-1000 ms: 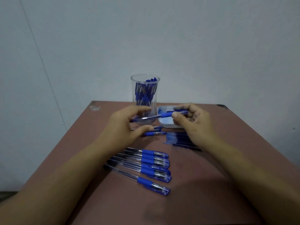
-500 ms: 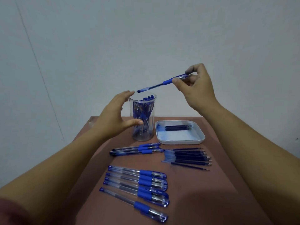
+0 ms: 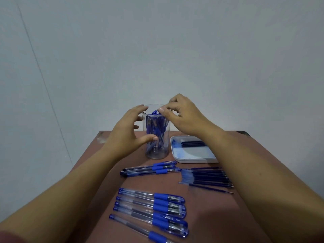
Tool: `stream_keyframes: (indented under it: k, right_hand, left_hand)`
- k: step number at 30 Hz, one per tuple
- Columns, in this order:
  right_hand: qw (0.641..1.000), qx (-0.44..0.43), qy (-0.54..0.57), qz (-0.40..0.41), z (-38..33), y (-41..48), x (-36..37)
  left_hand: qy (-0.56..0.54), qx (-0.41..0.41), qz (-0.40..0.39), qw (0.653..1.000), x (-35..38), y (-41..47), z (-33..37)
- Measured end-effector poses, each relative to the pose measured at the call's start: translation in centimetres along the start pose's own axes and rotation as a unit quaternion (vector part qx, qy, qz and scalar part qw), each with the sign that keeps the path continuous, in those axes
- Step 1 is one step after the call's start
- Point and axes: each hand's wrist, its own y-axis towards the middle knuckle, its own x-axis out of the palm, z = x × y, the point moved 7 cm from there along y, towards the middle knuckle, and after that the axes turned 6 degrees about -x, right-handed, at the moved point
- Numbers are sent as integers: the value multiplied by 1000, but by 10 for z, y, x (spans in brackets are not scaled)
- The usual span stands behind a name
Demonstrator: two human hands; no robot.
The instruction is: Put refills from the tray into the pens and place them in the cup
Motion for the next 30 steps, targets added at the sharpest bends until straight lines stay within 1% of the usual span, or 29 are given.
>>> stream_keyframes:
  k: [4, 7, 9, 11, 15, 18, 23, 30]
  right_hand:
    - [1000, 9, -1, -8, -4, -7, -2]
    - [1000, 6, -1, 29, -10, -21, -12]
    - [999, 9, 1, 36, -13, -37, -18]
    - [1000, 9, -6, 10, -14, -57, -17]
    - [994, 20, -41, -100, -6, -98, 7]
    - [989, 35, -41, -138, 1, -113, 28]
    - [978, 24, -98, -182, -2, -115, 51]
    - [975, 20, -121, -184, -8, -111, 57]
  left_hand:
    - [21, -20, -8, 1000, 0, -1, 2]
    - [93, -47, -15, 994, -2, -9, 6]
    - [129, -61, -17, 990, -7, -24, 17]
    - [139, -63, -52, 987, -8, -46, 30]
    - [149, -52, -184, 970, 2, -92, 39]
    - [147, -54, -248, 956, 12, -116, 34]
    - [135, -59, -278, 949, 25, -131, 26]
    - [142, -68, -286, 945, 30, -134, 21]
